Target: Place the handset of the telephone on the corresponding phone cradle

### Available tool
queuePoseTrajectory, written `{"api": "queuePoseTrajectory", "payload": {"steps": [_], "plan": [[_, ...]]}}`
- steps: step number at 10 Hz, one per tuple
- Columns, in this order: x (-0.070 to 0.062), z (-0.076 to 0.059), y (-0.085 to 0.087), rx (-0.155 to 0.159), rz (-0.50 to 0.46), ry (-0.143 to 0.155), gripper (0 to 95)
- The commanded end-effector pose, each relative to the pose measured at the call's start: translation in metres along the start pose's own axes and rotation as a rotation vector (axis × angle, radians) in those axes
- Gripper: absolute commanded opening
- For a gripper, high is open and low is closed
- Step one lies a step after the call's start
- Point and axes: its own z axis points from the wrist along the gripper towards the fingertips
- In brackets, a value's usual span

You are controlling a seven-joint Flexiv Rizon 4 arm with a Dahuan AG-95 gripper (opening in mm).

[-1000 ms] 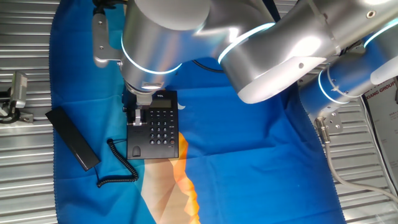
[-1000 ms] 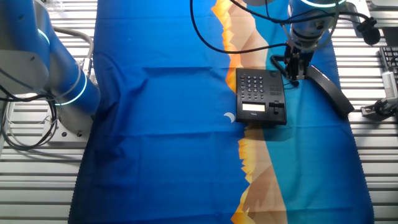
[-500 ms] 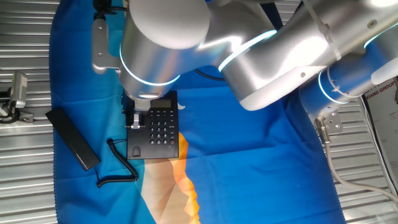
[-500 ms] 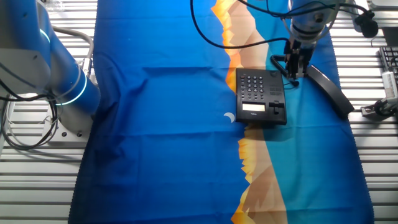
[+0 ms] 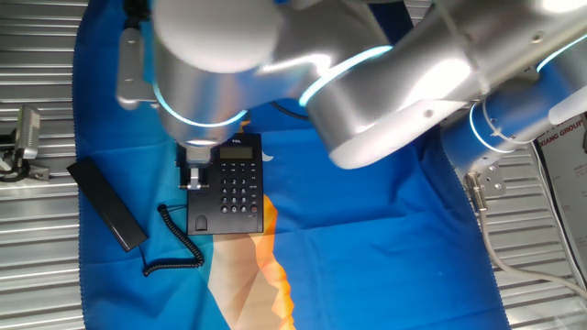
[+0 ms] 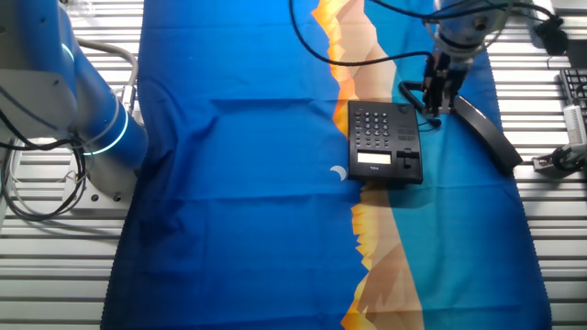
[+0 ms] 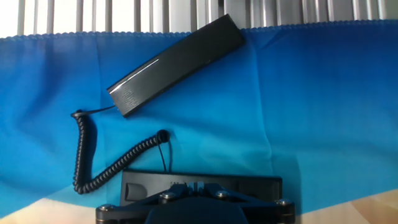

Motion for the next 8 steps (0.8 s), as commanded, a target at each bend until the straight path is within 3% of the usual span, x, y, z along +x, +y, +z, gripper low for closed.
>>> {"api": "queuePoseTrajectory", "payload": {"steps": [1, 8], "plan": [[0.0027, -0.0015, -0.0003, -0.035, -0.088, -0.021, 0.0], [0.0027, -0.0015, -0.0003, -0.047, -0.107, -0.021, 0.0]]}}
